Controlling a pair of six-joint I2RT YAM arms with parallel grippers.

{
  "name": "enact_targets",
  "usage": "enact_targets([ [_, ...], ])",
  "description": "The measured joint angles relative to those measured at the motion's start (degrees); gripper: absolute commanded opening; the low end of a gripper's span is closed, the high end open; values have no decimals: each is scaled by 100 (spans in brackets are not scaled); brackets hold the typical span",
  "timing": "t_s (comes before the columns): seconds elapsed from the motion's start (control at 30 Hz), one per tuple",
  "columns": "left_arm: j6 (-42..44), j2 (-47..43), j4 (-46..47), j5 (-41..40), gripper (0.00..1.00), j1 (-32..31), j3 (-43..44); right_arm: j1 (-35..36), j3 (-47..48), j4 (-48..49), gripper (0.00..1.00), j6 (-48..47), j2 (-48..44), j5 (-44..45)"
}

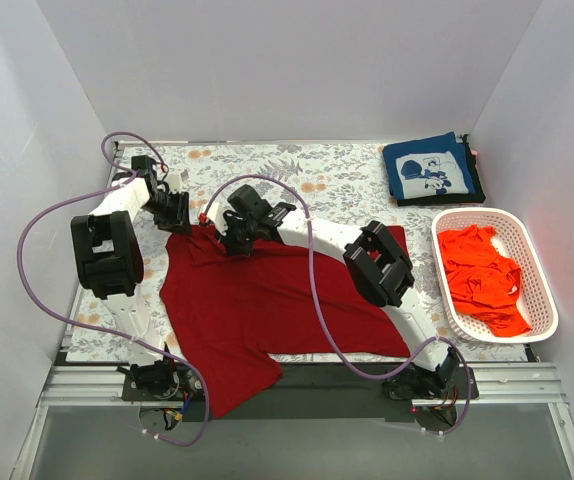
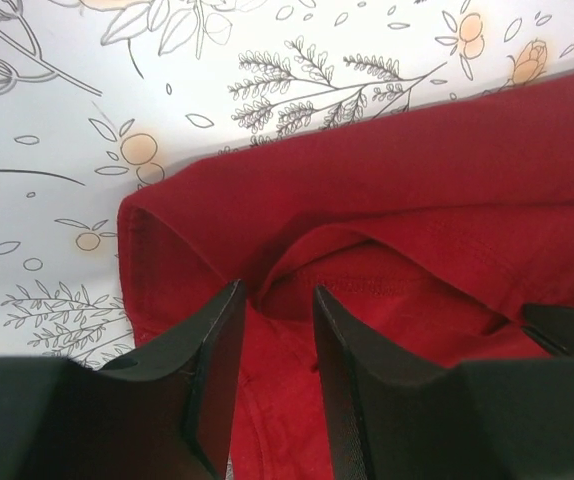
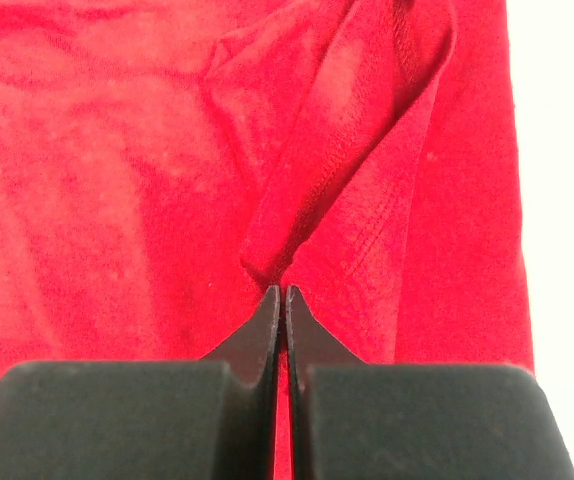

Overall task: Fold and stack the t-shirts
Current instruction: Fold the tshirt

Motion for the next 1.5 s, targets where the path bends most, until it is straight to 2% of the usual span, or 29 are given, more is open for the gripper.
enact_targets([
  [0.07, 28, 2, -2, -2, 21, 0, -24, -4, -52, 2, 1, 2, -22, -22],
  [0.17, 28, 0, -15, -2, 6, -2, -52, -7, -79, 2, 1, 26, -28, -55],
  [0.23, 50, 0, -13, -2, 0, -2, -52, -24, -111, 2, 1, 44, -48, -72],
  [0.47, 227, -175, -175, 9, 0, -2, -133, -42, -350, 4, 1, 105, -214, -146],
  [0.97, 1128, -1727, -1491, 695, 0, -2, -1067, -96, -1252, 22, 1, 81, -1137, -619],
  [1.17, 1537, -1845, -1941, 914, 0, -57, -1633, -111, -1436, -59, 1, -35, -1158, -872],
  [1.43, 1829, -1856, -2098, 916, 0, -81, -2068, -111, -1648, -302, 1, -313, -1191, -1274],
  [1.47, 1862, -1871, -2092, 911, 0, -83, -2100, -111, -1700, -356, 1, -352, -1193, -1344],
  [1.5, 1902, -1891, -2096, 901, 10, -92, -2133, -111, -1733, -422, 1, -391, -1193, -1412],
])
